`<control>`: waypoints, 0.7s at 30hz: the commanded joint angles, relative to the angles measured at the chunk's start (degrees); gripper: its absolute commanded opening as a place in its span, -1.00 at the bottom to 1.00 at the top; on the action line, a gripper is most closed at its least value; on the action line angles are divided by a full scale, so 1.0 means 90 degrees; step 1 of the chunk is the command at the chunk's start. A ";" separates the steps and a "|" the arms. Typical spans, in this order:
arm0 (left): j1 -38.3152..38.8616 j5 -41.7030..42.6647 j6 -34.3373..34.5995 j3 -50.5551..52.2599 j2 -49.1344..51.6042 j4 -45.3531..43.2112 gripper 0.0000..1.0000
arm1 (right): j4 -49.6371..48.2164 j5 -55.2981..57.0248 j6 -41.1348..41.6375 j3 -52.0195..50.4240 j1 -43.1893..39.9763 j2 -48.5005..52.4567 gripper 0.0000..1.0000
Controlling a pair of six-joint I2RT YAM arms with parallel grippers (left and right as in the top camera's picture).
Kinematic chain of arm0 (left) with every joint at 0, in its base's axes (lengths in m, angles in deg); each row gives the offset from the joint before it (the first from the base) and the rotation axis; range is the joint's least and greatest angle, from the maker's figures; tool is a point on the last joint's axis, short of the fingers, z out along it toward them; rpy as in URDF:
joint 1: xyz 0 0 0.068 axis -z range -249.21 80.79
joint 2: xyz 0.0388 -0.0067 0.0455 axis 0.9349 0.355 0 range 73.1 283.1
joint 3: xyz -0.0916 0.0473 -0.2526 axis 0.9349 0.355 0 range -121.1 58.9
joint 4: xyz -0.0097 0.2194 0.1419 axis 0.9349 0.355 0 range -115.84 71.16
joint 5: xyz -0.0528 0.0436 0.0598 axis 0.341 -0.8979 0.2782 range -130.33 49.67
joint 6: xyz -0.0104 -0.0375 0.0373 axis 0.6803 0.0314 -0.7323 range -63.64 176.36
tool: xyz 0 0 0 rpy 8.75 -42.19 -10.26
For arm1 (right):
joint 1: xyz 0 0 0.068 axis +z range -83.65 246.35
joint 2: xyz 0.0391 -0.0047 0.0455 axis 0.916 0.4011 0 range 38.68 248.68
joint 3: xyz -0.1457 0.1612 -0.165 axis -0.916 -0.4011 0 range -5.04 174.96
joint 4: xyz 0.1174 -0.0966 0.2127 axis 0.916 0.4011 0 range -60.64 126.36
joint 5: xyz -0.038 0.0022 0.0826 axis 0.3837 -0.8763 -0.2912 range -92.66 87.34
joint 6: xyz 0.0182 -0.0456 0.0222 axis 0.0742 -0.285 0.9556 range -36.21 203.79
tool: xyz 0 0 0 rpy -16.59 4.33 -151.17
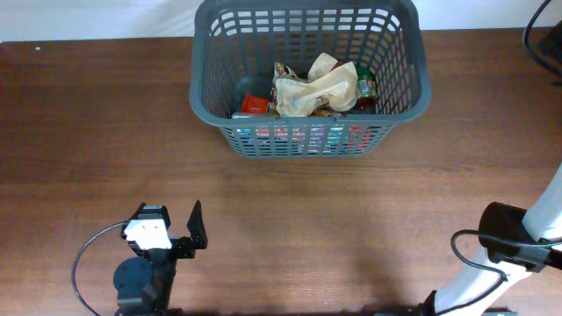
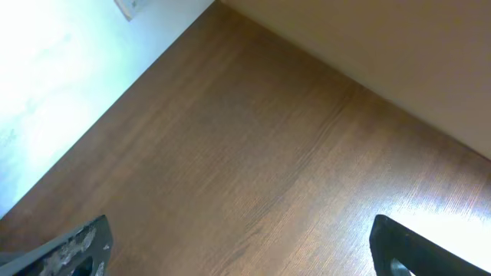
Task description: Pack container
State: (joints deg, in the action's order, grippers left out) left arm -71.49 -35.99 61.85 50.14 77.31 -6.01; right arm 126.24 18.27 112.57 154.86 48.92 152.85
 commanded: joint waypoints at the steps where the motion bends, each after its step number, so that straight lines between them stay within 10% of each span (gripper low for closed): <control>1: -0.0027 0.0092 0.0058 0.0204 -0.0068 -0.0039 0.99 | -0.0019 0.0010 0.0075 0.0007 0.0012 -0.0019 0.98; 14: -0.0027 -0.0340 0.0017 0.0304 -0.0068 -0.0036 0.99 | -0.0019 0.0012 0.0075 0.0007 0.0012 -0.0019 0.97; 21: -0.0027 -0.0364 -0.1547 0.0304 -0.0068 -0.0036 0.99 | -0.0019 0.0010 0.0075 0.0007 0.0012 -0.0019 0.98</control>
State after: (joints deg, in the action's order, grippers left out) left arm -71.49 -38.41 56.83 52.18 77.31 -6.01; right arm 126.24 18.27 112.54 154.86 48.92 152.85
